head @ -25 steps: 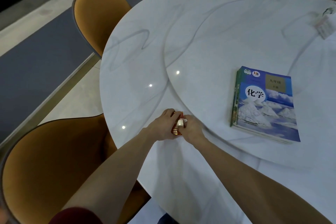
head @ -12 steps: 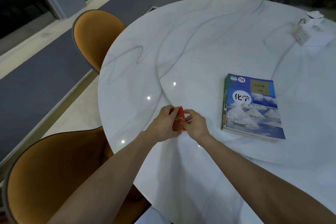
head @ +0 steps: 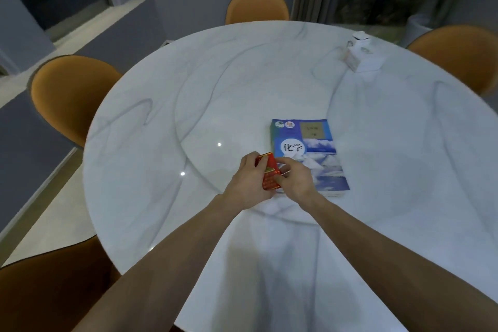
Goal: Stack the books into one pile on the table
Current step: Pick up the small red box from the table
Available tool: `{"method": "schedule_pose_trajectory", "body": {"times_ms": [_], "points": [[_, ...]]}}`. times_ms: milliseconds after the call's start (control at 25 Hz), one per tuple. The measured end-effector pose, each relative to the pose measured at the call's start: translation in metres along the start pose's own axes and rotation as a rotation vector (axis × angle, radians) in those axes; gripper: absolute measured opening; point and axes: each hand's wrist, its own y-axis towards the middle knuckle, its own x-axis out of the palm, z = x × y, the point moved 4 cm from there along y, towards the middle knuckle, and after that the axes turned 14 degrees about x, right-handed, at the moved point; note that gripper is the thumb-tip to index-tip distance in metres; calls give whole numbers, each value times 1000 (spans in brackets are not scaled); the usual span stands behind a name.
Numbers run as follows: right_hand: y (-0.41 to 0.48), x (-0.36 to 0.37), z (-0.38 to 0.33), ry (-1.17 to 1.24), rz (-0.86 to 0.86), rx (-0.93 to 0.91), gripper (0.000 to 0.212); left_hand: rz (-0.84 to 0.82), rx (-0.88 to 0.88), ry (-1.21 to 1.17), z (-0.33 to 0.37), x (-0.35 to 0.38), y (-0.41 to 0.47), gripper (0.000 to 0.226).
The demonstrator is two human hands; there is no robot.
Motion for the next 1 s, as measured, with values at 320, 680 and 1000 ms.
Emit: {"method": "schedule_pose_trajectory", "body": {"times_ms": [320,680,1000], "points": [[8,-101,70,57,153,98,39,-65,129,7,97,51,69,82],[39,-221,178,171,215,185,41,-147,209,16,214,138,148,79],[75,-300,276,261,249,297,42,-273,279,10,294,221,212,79]]}}
